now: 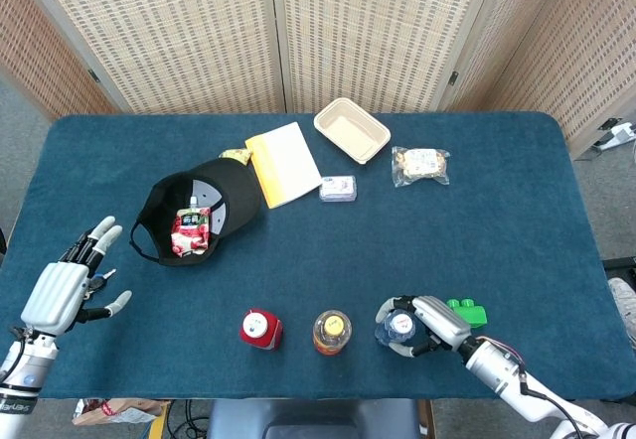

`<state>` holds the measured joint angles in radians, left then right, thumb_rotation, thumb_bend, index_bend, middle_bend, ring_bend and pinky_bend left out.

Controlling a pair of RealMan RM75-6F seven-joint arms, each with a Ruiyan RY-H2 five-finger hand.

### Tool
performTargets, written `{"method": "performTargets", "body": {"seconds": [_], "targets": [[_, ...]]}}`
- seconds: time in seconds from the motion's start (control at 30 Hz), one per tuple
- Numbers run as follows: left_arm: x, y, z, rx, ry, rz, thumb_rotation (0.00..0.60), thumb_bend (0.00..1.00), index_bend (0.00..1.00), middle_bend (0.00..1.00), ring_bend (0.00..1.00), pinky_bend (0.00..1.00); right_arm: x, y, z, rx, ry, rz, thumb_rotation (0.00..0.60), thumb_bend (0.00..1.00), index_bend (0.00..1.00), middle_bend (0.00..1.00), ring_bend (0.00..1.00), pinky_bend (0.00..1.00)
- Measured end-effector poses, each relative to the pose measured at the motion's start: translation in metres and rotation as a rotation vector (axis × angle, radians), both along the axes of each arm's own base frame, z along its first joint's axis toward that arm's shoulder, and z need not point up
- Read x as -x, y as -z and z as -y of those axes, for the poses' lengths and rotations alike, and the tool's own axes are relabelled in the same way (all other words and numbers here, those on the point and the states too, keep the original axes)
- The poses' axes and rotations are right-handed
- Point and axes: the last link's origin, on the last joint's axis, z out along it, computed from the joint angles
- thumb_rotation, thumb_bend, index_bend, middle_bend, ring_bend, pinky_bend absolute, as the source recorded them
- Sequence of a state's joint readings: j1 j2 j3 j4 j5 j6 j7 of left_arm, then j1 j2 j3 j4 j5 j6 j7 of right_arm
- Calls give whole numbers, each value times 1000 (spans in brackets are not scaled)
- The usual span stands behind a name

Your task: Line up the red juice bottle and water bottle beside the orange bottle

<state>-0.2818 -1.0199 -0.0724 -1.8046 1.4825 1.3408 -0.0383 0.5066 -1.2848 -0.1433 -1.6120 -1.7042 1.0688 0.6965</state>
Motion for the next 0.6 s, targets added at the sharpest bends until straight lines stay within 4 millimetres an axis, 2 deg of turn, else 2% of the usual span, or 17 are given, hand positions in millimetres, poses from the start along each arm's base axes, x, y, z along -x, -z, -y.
{"method": "performTargets", "body": {"seconds": [0.23,0.4,0.5,0.6], "targets": [[2,1,0,-2,-2,0,600,224,14,0,23,173,1,0,-1,4,-13,-12,600,247,449,337,227,330],[2,-2,2,-9,-1,0,600,224,14,0,24,170,2,-2,0,13,-20,-23,600,169,290,284,163,271],[3,-2,2,-10,-2,1,600,224,14,0,24,169,1,-5,2,27,-25,-26,600,160,184,234,131,242],[4,-3,1,-13,-4,0,600,224,14,0,24,169,0,-11,3,47,-29,-23,600,159,140,190,106,223]]}}
